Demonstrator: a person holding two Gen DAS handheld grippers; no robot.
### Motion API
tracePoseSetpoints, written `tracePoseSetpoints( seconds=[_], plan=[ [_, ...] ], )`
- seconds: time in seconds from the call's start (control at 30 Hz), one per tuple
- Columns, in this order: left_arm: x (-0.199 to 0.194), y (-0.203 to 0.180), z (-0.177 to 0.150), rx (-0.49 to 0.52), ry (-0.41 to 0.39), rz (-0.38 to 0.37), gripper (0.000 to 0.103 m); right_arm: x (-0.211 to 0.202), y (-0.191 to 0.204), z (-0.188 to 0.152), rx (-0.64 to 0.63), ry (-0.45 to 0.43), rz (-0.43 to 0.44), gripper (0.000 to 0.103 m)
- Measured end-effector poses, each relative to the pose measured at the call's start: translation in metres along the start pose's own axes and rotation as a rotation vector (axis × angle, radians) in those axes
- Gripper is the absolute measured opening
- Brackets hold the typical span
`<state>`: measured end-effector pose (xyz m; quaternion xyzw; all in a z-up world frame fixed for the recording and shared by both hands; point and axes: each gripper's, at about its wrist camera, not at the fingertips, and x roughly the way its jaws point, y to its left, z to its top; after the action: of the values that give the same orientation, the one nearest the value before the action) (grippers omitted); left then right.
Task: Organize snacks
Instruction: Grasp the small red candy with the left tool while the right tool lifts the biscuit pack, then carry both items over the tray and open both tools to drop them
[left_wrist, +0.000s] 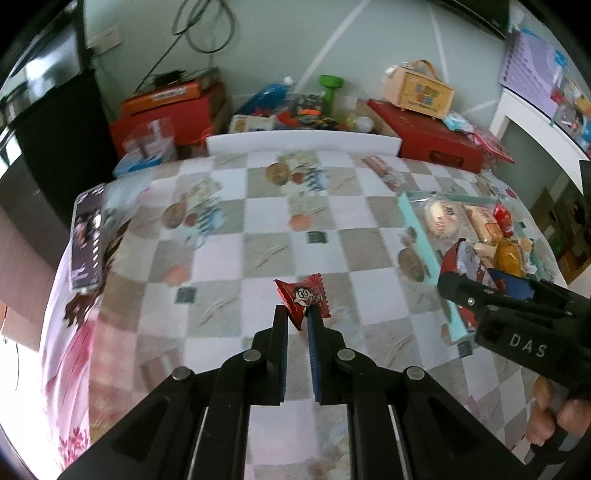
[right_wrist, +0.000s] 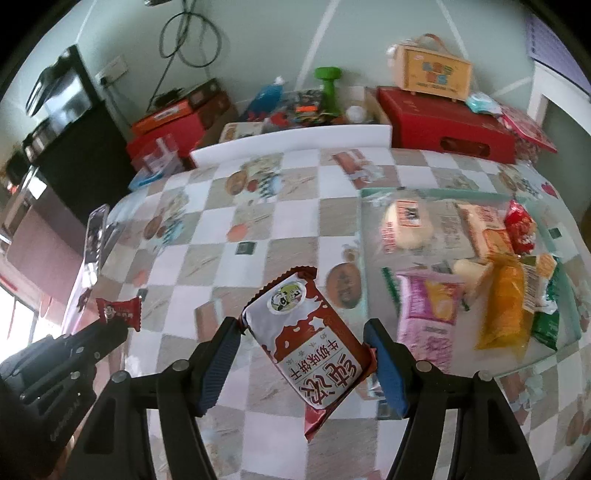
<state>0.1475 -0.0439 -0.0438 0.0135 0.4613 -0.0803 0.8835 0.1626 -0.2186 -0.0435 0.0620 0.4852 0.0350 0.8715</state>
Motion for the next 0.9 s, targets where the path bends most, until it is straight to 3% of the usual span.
tracePoseSetpoints(
  seconds=[0.27,0.57,0.9],
  plan=[
    [0.02,-0.059,0.022,0.096,0.006,-0.064,0.01,-0.004,-0.057,0.005,0.106,-0.032,-0.056,0.072],
    [0.05,-0.143,0.043,0.217,0.032,-0.2,0.01,-0.016,-0.134,0.011,0.247,-0.067,-0.131,0.072],
    [0.091,-0.194,0.074,0.266,0.05,-0.248,0.011,-0.007,-0.165,0.027,0.259,-0.074,-0.139,0.072]
  ],
)
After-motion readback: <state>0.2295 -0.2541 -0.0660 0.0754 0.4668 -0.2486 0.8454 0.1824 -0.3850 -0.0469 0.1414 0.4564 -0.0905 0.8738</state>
